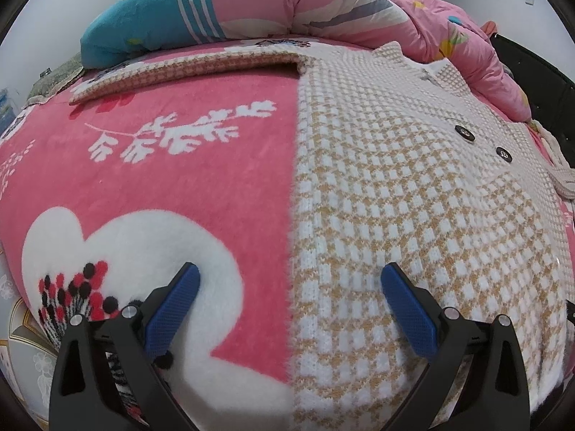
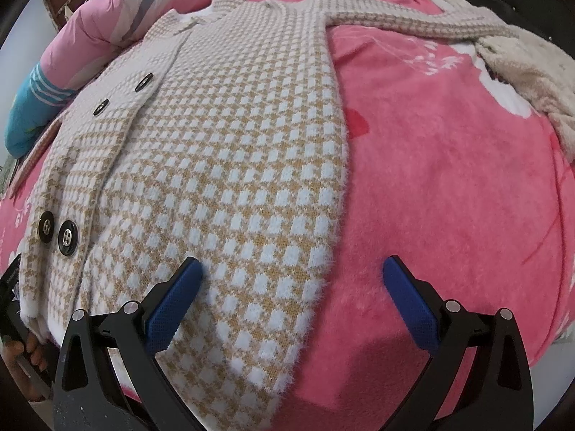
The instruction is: Fold large clothes
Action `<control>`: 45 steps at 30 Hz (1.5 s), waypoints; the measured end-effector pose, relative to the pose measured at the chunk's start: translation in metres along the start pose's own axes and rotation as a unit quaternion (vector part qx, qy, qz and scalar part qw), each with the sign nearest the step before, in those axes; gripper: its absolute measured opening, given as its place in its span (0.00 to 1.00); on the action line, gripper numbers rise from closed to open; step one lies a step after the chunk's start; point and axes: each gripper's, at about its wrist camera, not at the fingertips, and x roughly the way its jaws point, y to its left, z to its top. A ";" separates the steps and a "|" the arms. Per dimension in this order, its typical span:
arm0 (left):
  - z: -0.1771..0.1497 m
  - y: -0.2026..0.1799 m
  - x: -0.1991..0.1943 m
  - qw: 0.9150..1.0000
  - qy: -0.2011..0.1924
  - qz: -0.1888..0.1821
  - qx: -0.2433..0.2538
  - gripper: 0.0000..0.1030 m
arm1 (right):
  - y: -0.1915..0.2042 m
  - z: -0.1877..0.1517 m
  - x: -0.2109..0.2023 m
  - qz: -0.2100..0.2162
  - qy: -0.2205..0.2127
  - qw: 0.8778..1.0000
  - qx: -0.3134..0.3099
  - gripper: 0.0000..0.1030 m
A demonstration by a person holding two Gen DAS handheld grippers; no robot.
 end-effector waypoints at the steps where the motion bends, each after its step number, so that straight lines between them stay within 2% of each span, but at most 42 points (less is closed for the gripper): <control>1: 0.000 0.000 0.000 1.000 -0.001 0.000 0.000 0.96 | 0.001 -0.001 0.000 0.000 -0.001 1.000 0.000 0.93; 9: -0.003 0.004 -0.005 0.999 -0.028 -0.015 0.007 0.96 | -0.006 -0.010 -0.007 0.014 0.002 1.000 -0.009 0.93; 13: -0.001 0.010 -0.017 0.998 -0.042 -0.040 0.007 0.96 | -0.014 -0.004 -0.014 0.040 0.011 0.999 -0.004 0.93; 16: -0.002 0.024 -0.032 0.994 -0.060 -0.088 -0.010 0.96 | -0.028 -0.005 -0.027 0.102 0.005 0.994 0.023 0.93; 20: -0.010 0.030 -0.036 0.990 -0.057 -0.128 0.001 0.96 | -0.048 -0.015 -0.039 0.193 0.008 0.980 0.056 0.91; 23: -0.016 0.036 -0.034 0.985 -0.039 -0.168 -0.009 0.92 | -0.062 -0.022 -0.037 0.238 0.025 0.968 0.073 0.82; 26: -0.012 0.040 -0.032 0.984 -0.033 -0.175 -0.021 0.86 | -0.070 -0.018 -0.031 0.251 0.028 0.965 0.074 0.73; 31: 0.005 0.042 -0.017 0.980 -0.009 -0.190 -0.063 0.60 | -0.075 0.012 -0.014 0.278 0.030 0.956 0.089 0.51; 32: 0.010 0.039 -0.013 0.979 -0.004 -0.190 -0.068 0.57 | -0.076 0.016 -0.008 0.282 0.030 0.954 0.094 0.48; 34: 0.014 0.032 -0.009 0.978 0.002 -0.195 -0.066 0.56 | -0.077 0.013 0.000 0.291 0.030 0.951 0.103 0.41; 37: 0.015 0.022 -0.005 0.981 0.018 -0.183 -0.065 0.54 | -0.076 0.000 -0.007 0.308 0.028 0.946 0.092 0.41; 39: 0.012 0.016 -0.012 0.979 0.025 -0.196 -0.055 0.54 | -0.077 -0.017 -0.015 0.322 0.036 0.943 0.079 0.41; 41: 0.002 0.015 -0.017 0.978 0.033 -0.201 -0.052 0.53 | -0.078 -0.031 -0.021 0.333 0.043 0.939 0.071 0.37; 43: -0.007 0.015 -0.018 0.979 0.035 -0.195 -0.052 0.51 | -0.080 -0.040 -0.022 0.341 0.049 0.936 0.072 0.24; 44: -0.009 0.015 -0.017 0.979 0.033 -0.192 -0.053 0.51 | -0.081 -0.042 -0.019 0.342 0.048 0.935 0.074 0.22; 45: -0.008 0.014 -0.015 0.981 0.031 -0.181 -0.060 0.47 | -0.082 -0.042 -0.016 0.344 0.051 0.935 0.076 0.16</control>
